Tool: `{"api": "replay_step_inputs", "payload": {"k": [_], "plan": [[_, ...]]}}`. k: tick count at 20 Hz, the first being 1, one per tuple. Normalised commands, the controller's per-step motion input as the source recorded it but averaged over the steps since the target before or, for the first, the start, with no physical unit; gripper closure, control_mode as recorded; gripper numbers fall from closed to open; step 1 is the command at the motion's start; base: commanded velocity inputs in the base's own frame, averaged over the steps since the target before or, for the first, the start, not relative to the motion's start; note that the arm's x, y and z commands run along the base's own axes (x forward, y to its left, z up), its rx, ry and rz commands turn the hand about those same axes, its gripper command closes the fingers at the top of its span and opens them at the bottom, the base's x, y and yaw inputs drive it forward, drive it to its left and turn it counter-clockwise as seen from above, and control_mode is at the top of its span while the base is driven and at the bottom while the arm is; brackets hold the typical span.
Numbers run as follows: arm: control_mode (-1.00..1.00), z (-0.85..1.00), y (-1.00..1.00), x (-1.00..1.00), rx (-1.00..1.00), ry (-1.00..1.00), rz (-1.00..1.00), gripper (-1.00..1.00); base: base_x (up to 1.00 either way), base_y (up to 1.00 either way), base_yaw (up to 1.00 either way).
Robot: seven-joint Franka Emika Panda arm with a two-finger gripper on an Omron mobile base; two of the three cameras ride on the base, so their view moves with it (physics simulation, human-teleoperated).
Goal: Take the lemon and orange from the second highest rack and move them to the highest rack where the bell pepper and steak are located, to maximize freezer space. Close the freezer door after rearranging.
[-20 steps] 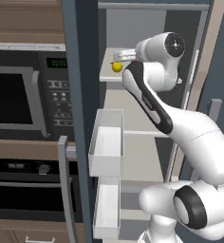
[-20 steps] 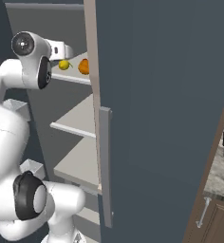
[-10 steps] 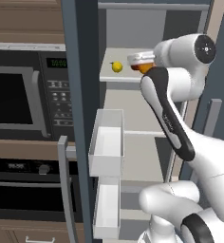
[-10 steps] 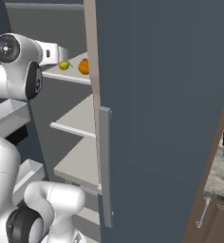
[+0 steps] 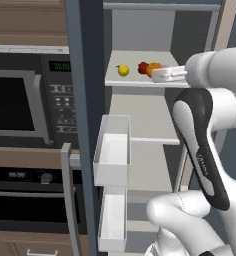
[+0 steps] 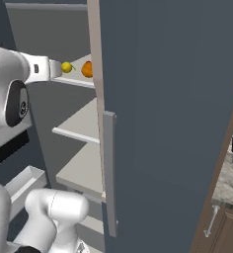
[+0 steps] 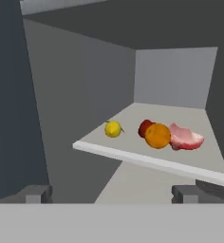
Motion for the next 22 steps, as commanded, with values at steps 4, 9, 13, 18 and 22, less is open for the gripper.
{"api": "replay_step_inputs", "payload": {"k": [4, 9, 13, 18, 22], "plan": [[-1.0, 0.0, -0.07, -0.8, 0.0, 0.0, 0.0, -1.0, 0.0, 0.0, 0.0], [-1.0, -0.06, -0.01, -0.69, -0.02, 0.03, 0.0, -1.0, 0.0, 0.0, 0.0], [-1.0, -0.18, 0.0, -0.51, -0.1, 0.08, 0.0, -1.0, 0.0, 0.0, 0.0], [1.0, -0.22, 0.0, -0.36, -0.08, 0.02, 0.0, -1.0, -0.1, 0.0, 0.0], [1.0, 0.0, 0.0, 0.0, 0.0, 0.0, 0.0, -1.0, -0.74, -0.01, 0.0]]}}
